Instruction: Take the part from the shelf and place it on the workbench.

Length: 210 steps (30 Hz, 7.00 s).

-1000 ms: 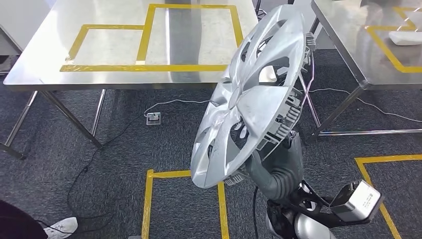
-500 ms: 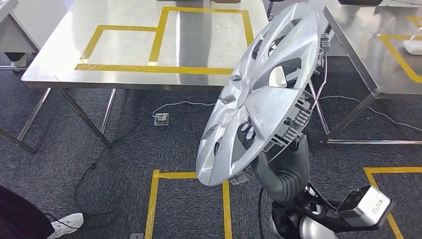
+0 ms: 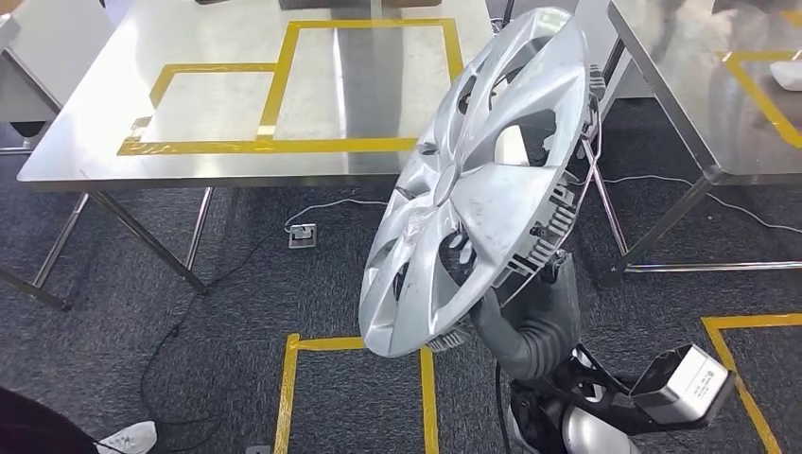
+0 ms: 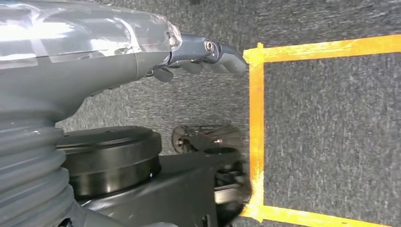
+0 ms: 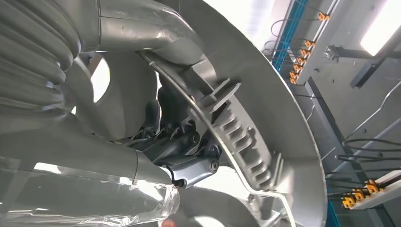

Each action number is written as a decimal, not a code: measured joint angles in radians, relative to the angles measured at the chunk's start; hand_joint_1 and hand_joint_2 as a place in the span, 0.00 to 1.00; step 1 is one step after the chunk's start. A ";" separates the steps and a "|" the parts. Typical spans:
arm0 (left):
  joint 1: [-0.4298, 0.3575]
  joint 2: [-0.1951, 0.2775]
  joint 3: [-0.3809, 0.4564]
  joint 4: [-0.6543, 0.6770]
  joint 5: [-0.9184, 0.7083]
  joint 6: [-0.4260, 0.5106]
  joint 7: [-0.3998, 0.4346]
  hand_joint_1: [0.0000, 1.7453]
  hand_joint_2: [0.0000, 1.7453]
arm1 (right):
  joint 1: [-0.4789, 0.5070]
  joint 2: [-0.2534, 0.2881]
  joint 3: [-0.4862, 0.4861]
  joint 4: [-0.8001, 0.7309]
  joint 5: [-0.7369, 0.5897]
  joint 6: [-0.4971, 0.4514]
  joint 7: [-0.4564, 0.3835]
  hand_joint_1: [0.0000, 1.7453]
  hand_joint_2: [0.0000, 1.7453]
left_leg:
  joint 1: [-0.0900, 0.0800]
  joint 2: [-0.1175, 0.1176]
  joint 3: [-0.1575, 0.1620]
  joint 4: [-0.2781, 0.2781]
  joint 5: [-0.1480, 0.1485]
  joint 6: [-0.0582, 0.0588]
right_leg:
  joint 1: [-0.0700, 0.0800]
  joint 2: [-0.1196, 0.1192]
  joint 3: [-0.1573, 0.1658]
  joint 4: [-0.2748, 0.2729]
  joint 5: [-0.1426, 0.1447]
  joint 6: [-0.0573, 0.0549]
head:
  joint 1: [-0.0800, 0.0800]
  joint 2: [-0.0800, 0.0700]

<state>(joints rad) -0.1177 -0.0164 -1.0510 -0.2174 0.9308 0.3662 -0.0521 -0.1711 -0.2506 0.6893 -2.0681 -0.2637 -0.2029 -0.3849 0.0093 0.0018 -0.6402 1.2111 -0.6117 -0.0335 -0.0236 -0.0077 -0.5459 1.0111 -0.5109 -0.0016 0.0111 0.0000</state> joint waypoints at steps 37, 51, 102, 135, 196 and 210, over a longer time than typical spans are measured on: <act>0.006 -0.009 0.000 0.001 -0.003 0.000 0.006 0.00 1.00 | 0.012 0.004 -0.009 0.007 -0.039 0.007 -0.021 1.00 1.00 | 0.032 0.013 -0.016 -0.103 0.137 -0.046 | -0.019 0.006 0.067 -0.024 -0.043 0.027 | -0.006 0.000; 0.004 -0.007 0.000 0.000 -0.004 0.001 0.006 0.00 1.00 | 0.014 0.004 -0.014 0.004 -0.039 0.013 -0.025 1.00 1.00 | -0.005 0.008 0.063 -0.134 0.058 0.047 | 0.023 0.011 -0.129 0.210 -0.027 -0.015 | 0.053 0.000; 0.002 0.040 0.000 0.000 -0.011 0.023 0.053 0.00 1.00 | 0.052 0.021 -0.036 0.017 -0.129 0.077 -0.168 1.00 1.00 | 0.016 0.007 0.013 -0.143 0.109 0.003 | 0.019 0.016 0.005 0.024 -0.036 -0.002 | -0.003 0.000; -0.001 0.059 0.000 0.000 -0.030 0.018 0.024 0.00 1.00 | 0.087 0.040 -0.093 0.024 -0.113 0.076 -0.187 1.00 1.00 | 0.009 -0.005 0.014 -0.143 0.107 0.015 | 0.014 0.012 0.014 0.008 -0.036 0.016 | 0.006 0.000; -0.004 0.058 -0.004 0.000 -0.041 0.011 0.042 0.00 1.00 | 0.088 0.054 -0.093 0.030 -0.106 0.071 -0.183 1.00 1.00 | 0.007 -0.002 0.016 -0.151 0.113 0.024 | 0.002 0.014 0.040 -0.005 -0.048 0.014 | -0.012 0.000; -0.004 0.053 -0.004 0.000 -0.041 0.011 0.039 0.00 1.00 | 0.091 0.054 -0.093 0.030 -0.107 0.069 -0.183 1.00 1.00 | -0.004 -0.002 0.017 -0.150 0.106 0.036 | -0.003 0.011 0.046 -0.021 -0.043 0.025 | 0.029 0.000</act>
<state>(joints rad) -0.1220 0.0362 -1.0548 -0.2178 0.8896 0.3773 -0.0126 -0.0802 -0.1968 0.5966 -2.0382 -0.3705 -0.1340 -0.5684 0.0058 -0.0005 -0.6233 1.0608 -0.5061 0.0025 -0.0265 0.0034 -0.4999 0.9904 -0.5538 0.0238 0.0399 0.0000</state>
